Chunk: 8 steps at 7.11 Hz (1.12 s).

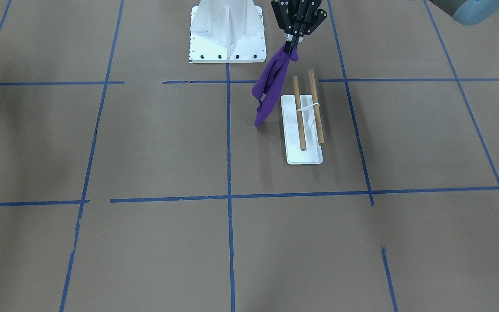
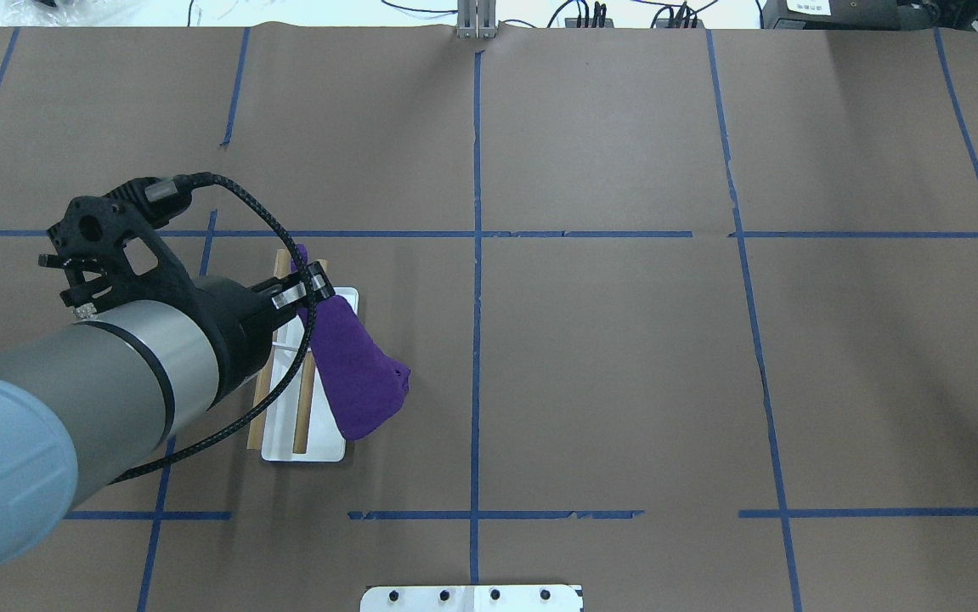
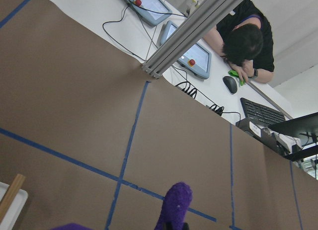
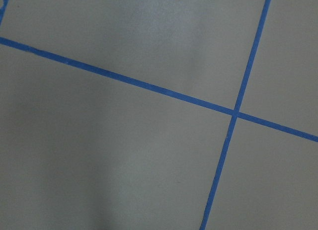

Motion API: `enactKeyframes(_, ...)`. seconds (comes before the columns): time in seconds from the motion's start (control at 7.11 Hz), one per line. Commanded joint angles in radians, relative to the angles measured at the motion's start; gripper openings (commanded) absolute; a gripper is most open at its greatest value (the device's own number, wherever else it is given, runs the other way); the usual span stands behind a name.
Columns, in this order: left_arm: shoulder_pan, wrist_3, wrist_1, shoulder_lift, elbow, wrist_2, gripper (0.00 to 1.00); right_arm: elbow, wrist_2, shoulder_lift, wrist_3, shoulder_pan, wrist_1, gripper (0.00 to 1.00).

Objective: Hang towel on rack

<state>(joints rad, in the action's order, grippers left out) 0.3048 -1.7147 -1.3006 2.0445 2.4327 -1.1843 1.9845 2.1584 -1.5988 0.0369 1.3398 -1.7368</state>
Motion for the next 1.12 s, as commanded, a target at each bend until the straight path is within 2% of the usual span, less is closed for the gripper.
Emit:
enactKeyframes(0.0, 0.002, -0.016, 0.156, -0.086, 0.104, 0.019, 0.0, -0.016, 0.049, -0.009, -0.017, 0.024, -0.004, 1.0)
enactKeyframes(0.14, 0.066, -0.013, 0.156, -0.189, 0.142, 0.015, 0.0, -0.018, 0.075, -0.01, -0.017, 0.033, -0.004, 1.0)
enactKeyframes(0.42, 0.088, -0.005, 0.156, -0.283, 0.12, 0.02, 0.0, -0.027, 0.133, -0.048, -0.011, 0.038, 0.003, 1.0)
enactKeyframes(0.84, 0.088, -0.014, 0.156, -0.29, 0.011, 0.02, 0.0, -0.039, 0.127, -0.026, -0.008, 0.044, 0.014, 1.0)
enactKeyframes(0.98, 0.088, -0.011, 0.153, -0.291, -0.003, 0.02, 0.84, -0.038, 0.127, -0.02, -0.011, 0.053, 0.014, 1.0)
